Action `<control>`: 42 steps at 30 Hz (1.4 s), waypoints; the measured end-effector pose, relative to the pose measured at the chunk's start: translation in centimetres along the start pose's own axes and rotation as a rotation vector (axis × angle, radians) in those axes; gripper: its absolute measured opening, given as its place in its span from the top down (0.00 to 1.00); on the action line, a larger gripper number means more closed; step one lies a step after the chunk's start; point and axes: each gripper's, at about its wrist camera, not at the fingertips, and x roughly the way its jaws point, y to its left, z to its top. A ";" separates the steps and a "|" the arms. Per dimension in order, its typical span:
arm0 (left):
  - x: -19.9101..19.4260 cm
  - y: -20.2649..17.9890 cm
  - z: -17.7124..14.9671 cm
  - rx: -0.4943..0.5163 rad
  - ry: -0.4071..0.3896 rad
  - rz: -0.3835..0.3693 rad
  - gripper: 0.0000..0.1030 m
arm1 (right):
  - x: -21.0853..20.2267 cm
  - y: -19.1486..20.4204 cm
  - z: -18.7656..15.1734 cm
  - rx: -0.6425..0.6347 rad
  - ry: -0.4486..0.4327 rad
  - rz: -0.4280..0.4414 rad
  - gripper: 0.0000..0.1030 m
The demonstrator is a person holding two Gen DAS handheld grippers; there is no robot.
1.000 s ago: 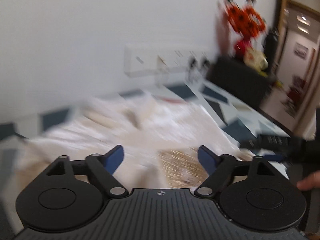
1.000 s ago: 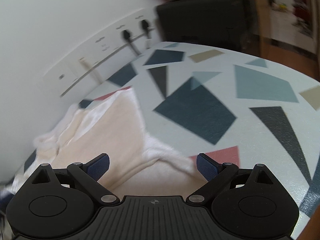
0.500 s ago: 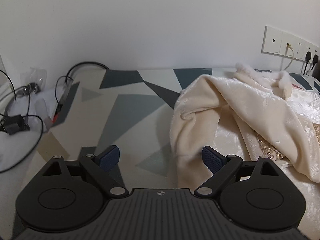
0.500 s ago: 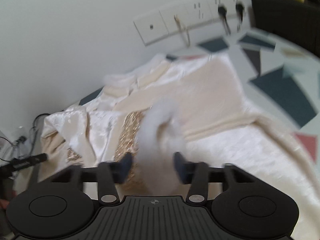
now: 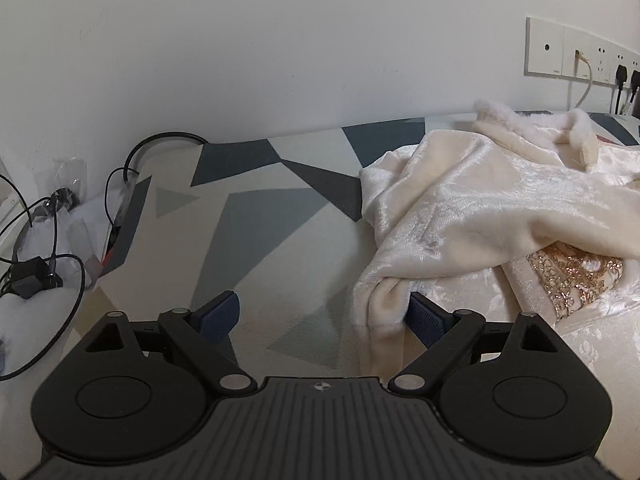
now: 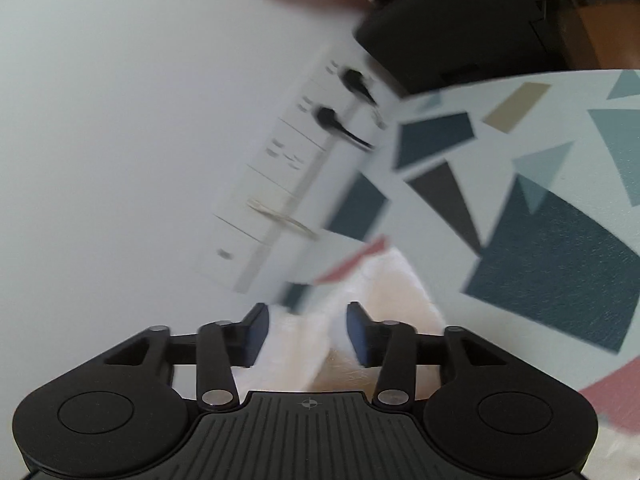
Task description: Fold clothes
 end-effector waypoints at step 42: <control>-6.6 -7.4 0.0 0.094 -0.014 0.128 0.03 | -3.3 1.4 -4.6 -0.927 0.317 0.293 0.84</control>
